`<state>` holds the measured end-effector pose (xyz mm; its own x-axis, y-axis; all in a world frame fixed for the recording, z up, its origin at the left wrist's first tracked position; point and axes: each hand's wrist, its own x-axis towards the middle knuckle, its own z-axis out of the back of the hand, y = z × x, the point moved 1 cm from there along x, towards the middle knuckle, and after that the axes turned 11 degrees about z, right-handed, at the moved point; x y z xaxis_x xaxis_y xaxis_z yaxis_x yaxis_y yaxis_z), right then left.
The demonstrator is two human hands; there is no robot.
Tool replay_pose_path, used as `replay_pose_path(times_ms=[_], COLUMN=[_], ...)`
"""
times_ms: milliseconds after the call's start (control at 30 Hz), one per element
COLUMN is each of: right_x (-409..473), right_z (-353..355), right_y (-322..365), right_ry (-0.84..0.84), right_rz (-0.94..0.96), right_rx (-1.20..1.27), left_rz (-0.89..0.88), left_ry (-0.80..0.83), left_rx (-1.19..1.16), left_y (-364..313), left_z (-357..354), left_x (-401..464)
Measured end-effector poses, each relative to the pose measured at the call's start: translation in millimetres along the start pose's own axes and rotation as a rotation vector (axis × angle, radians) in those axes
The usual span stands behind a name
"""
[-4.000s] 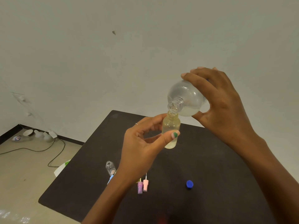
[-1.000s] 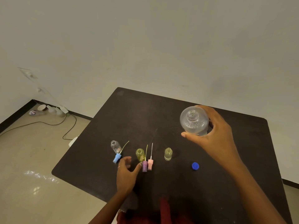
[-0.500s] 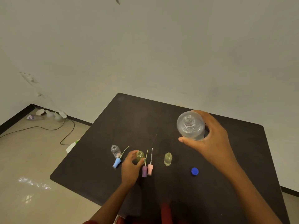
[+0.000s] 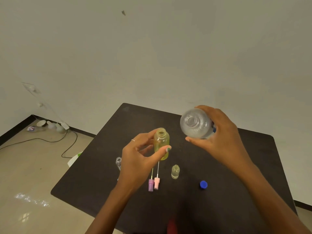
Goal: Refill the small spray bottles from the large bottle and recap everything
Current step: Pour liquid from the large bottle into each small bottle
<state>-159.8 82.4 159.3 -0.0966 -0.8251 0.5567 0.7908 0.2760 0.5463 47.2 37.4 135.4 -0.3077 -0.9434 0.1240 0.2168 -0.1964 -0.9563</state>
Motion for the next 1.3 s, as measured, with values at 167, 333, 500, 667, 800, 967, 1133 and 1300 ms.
replay_pose_path(times_ms=[167, 333, 500, 667, 800, 967, 1133, 1300], right_x=[12, 16, 18, 18, 18, 20, 21, 24], right_z=[12, 20, 23, 26, 29, 33, 35, 38], right_y=[14, 24, 29, 31, 32, 32, 33, 36], right_ry=[-0.020, -0.029, -0.021, -0.032, -0.042, -0.044, -0.050, -0.057], right_rz=[0.118, 0.206, 0.258, 0.275, 0.297, 0.324, 0.350, 0.372], right_rx=[-0.077, -0.175, -0.246, -0.267, -0.287, -0.313, -0.335, -0.354], left_rz=[-0.059, -0.076, -0.101, -0.129, -0.132, -0.126, -0.139, -0.133], left_ry=[0.074, 0.108, 0.112, 0.120, 0.122, 0.128, 0.123, 0.118], left_rx=[-0.006, -0.025, -0.006, 0.000, 0.009, 0.019, 0.039, 0.034], left_y=[-30, -43, -49, -55, -57, -57, -59, -60], left_z=[1, 0, 0, 1, 1, 2, 2, 2], left_x=[-5, -8, -9, -10, -10, -10, -10, -10])
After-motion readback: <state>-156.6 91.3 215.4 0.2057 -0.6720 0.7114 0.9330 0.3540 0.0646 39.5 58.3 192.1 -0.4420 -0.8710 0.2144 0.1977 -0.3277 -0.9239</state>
